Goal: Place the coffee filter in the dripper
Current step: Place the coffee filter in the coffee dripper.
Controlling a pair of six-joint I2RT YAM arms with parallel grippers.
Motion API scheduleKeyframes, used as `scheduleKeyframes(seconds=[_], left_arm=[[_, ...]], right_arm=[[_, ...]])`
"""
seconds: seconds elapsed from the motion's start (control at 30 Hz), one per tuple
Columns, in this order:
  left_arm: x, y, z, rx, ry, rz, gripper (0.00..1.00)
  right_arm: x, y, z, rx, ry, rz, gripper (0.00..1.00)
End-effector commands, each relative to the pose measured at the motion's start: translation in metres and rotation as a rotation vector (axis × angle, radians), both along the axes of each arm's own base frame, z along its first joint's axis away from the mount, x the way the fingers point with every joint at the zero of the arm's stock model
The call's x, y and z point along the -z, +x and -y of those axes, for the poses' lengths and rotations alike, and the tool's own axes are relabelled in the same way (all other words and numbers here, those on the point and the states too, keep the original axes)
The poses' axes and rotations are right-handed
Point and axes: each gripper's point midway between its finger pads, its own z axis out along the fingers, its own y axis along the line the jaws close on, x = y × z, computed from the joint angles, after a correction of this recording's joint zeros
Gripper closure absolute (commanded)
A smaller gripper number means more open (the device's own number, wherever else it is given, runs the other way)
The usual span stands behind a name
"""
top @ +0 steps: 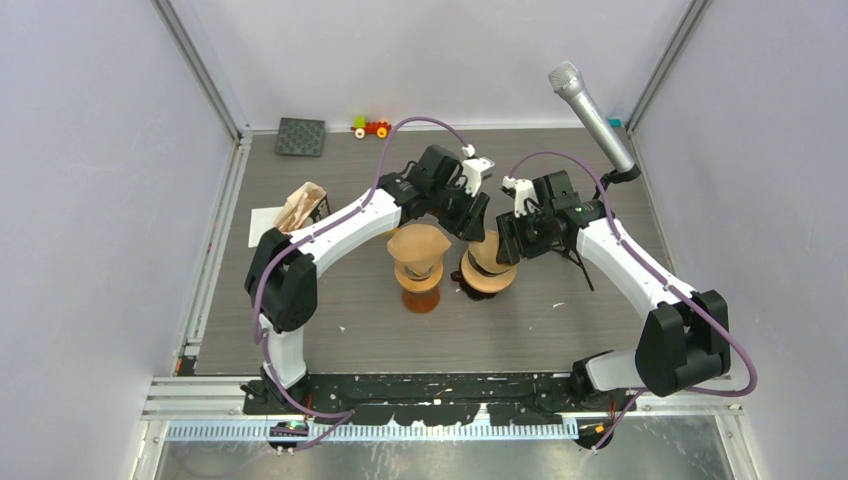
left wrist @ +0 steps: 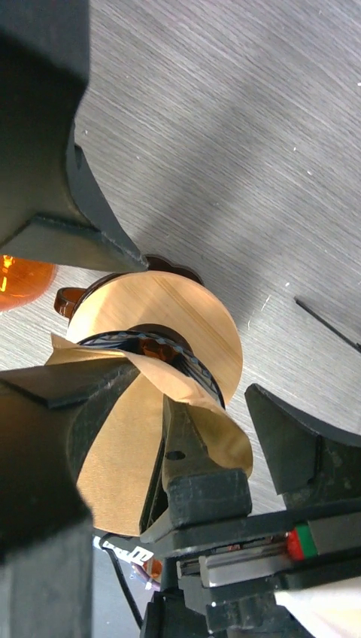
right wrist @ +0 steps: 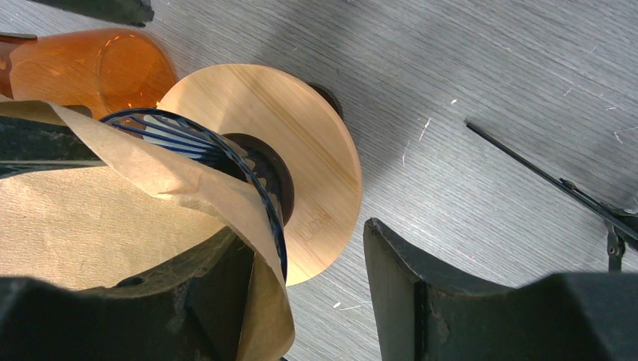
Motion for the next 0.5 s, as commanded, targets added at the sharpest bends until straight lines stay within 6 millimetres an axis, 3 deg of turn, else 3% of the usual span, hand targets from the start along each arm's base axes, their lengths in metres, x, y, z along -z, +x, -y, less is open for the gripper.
scheduleKeyframes(seconds=[0.0, 0.23, 0.47], left_arm=[[-0.024, -0.011, -0.002, 0.044, -0.051, 0.008, 0.56], [-0.019, -0.015, -0.006, 0.050, -0.034, -0.001, 0.65], [-0.008, -0.020, -0.008, 0.055, -0.022, -0.035, 0.65]], right_arm=[[-0.002, 0.008, 0.000, -0.001, -0.003, 0.031, 0.40], [0.000, 0.007, 0.001, 0.000, -0.007, 0.027, 0.40], [0.000, 0.008, 0.002, 0.004, -0.011, 0.028, 0.40]])
